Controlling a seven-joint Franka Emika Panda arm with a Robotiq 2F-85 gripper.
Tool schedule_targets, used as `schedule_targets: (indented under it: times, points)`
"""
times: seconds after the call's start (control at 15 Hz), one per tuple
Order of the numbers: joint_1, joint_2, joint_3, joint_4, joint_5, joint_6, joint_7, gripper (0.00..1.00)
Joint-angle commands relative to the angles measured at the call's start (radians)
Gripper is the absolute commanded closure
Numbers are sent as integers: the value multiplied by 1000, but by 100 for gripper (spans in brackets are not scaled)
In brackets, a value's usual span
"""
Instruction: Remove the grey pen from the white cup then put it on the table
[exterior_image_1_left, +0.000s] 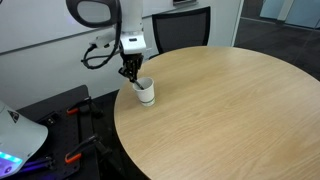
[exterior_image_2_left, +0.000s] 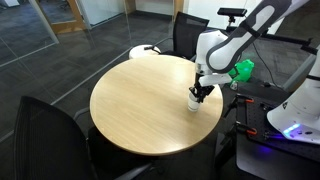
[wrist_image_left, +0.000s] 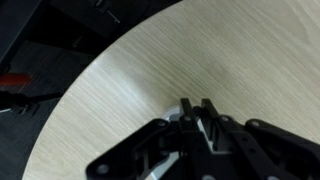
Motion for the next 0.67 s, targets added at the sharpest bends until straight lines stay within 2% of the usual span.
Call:
schedule_targets:
  times: [0.0,0.6]
  points:
    - [24,-16,-13,4,5,-4,-9,96]
    - [36,-123,-18,-35,-32,-12,29,96]
